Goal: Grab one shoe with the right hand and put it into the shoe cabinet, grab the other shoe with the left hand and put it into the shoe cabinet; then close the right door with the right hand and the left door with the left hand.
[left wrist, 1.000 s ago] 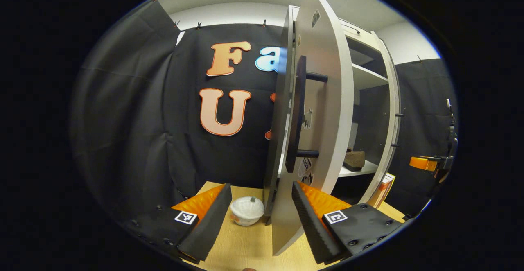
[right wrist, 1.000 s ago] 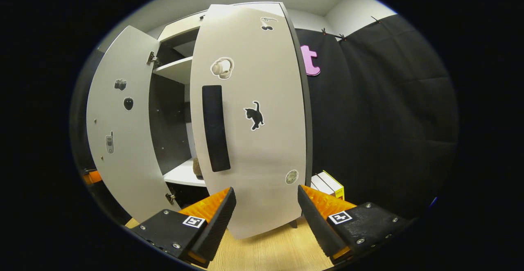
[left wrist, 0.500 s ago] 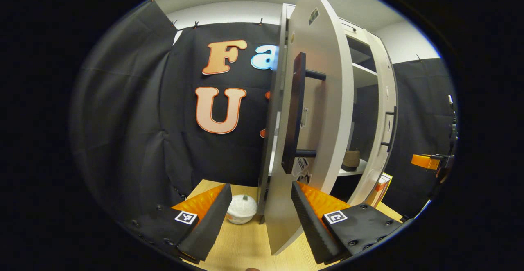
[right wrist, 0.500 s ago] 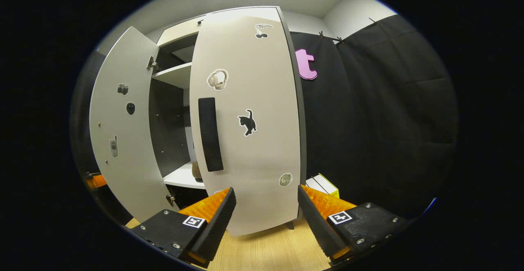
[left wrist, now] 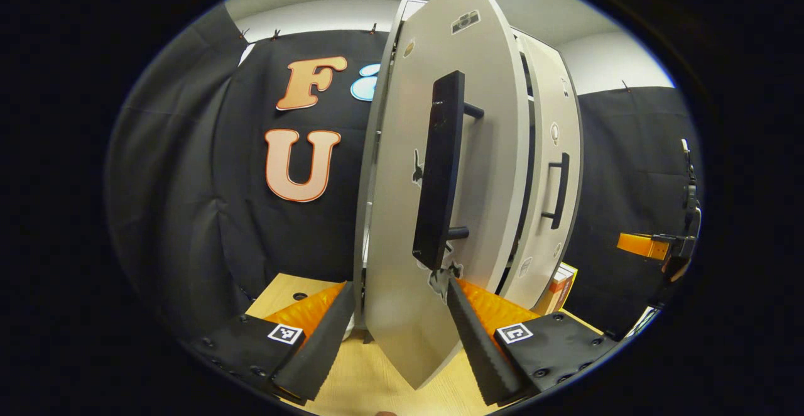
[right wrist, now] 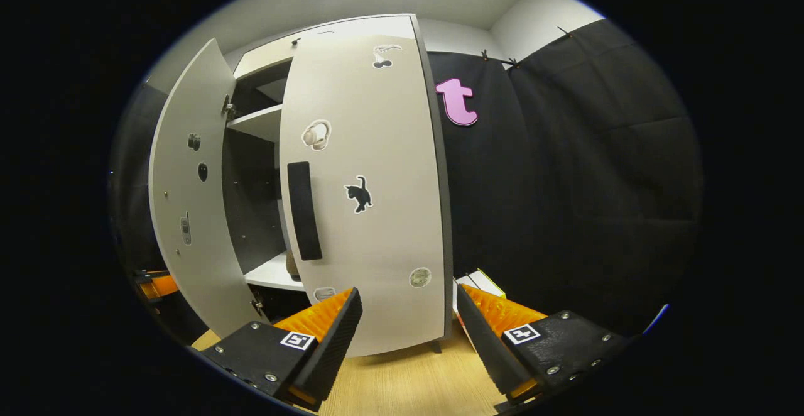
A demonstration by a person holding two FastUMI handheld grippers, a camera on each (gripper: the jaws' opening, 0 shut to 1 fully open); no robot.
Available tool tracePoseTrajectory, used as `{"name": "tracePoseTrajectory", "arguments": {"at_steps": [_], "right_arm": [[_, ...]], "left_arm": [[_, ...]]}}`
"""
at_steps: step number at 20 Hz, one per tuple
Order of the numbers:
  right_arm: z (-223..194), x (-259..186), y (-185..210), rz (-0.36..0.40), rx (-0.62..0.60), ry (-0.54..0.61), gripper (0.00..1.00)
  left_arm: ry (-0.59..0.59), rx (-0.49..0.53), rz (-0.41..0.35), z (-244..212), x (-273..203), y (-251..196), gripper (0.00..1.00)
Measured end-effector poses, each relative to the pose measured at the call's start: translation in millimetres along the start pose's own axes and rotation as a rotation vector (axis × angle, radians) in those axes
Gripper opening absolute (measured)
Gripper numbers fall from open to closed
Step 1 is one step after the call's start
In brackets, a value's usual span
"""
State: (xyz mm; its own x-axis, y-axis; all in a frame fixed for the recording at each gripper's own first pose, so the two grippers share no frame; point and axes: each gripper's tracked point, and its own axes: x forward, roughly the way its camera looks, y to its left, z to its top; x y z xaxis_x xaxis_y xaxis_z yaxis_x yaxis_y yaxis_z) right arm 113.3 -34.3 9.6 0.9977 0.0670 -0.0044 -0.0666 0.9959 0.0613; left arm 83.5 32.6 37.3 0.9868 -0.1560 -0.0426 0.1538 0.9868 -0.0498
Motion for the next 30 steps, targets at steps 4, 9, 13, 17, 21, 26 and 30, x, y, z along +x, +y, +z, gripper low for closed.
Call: {"name": "tracePoseTrajectory", "arguments": {"at_steps": [4, 9, 13, 17, 21, 26, 30], "right_arm": [[-5, 0, -13, -0.005, -0.002, 0.003, 0.94], [-10, 5, -22, -0.009, -0.001, 0.012, 0.94], [-10, 10, -29, -0.016, 0.002, 0.013, 0.94], [-11, 16, -42, -0.037, -0.001, 0.019, 0.94], [-3, 20, -52, -0.051, 0.004, 0.013, 0.94], [14, 21, -54, -0.05, -0.011, 0.005, 0.94], [40, 13, -48, -0.043, -0.034, -0.021, 0.94]], "left_arm": [[0.006, 0.007, -0.007, -5, 8, -14, 0.96], [0.019, -0.006, -0.025, -12, 27, -32, 0.94], [0.024, -0.003, -0.053, -13, 46, -52, 0.96], [0.037, 0.015, -0.067, -12, 67, -70, 0.99], [0.041, 0.034, -0.042, -5, 69, -74, 0.97], [0.006, 0.002, 0.024, 27, 52, -58, 0.99], [-0.052, -0.001, 0.082, 68, 23, -32, 0.96]]}}
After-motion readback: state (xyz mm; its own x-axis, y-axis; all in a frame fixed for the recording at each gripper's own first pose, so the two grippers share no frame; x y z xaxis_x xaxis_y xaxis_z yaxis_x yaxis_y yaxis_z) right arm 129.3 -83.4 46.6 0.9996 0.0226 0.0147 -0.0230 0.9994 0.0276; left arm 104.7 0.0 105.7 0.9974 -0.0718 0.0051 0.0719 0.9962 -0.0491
